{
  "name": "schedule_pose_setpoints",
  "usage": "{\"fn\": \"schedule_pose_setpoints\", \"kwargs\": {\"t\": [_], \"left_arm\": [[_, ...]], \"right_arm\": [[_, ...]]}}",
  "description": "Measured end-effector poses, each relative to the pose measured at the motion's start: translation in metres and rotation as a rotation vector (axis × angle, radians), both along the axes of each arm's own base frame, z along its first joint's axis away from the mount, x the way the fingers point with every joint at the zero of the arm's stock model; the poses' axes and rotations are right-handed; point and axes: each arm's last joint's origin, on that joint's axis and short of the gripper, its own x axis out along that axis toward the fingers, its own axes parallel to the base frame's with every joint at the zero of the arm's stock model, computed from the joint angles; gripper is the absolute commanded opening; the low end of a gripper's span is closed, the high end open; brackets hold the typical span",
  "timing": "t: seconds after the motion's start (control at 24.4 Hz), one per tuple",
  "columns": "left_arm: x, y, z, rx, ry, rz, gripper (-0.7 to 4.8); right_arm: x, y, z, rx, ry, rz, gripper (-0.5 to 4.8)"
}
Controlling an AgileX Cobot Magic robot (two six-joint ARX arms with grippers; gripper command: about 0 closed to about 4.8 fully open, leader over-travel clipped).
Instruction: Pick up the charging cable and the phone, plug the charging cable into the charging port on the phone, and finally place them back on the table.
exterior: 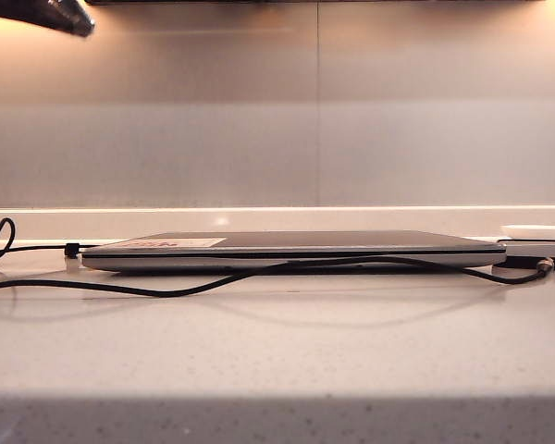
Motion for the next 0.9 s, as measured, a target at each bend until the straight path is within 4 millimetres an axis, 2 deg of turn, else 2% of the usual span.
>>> {"fn": "schedule_pose_setpoints", "kwargs": {"t": [0.08,0.21,0.33,0.37,0.53,0.66,0.9], "left_arm": [[-0.002,0.001,-0.015,0.021,0.010,-0.005,-0.06],[-0.006,0.004,-0.037,0.010,-0.011,-0.005,-0.06],[-0.008,0.005,-0.051,-0.005,-0.039,-0.005,-0.06],[-0.010,0.006,-0.062,-0.004,-0.036,-0.005,-0.06],[-0.016,0.009,-0.087,-0.019,-0.064,-0.005,-0.06],[-0.019,0.011,-0.090,-0.027,-0.097,-0.008,-0.06],[-0.025,0.014,-0.085,-0.049,-0.155,-0.009,-0.06]], "right_arm": [[-0.015,0.000,-0.003,0.000,-0.036,0.001,-0.06],[-0.036,0.000,-0.018,-0.001,-0.088,0.000,-0.05],[-0.042,0.001,-0.032,-0.002,-0.124,0.000,-0.05],[-0.046,0.001,-0.039,-0.002,-0.109,0.000,-0.05],[-0.048,0.001,-0.041,-0.001,-0.093,0.000,-0.05],[-0.048,0.001,-0.041,-0.002,-0.090,0.000,-0.05],[-0.048,0.001,-0.041,-0.002,-0.090,0.000,-0.05]]}}
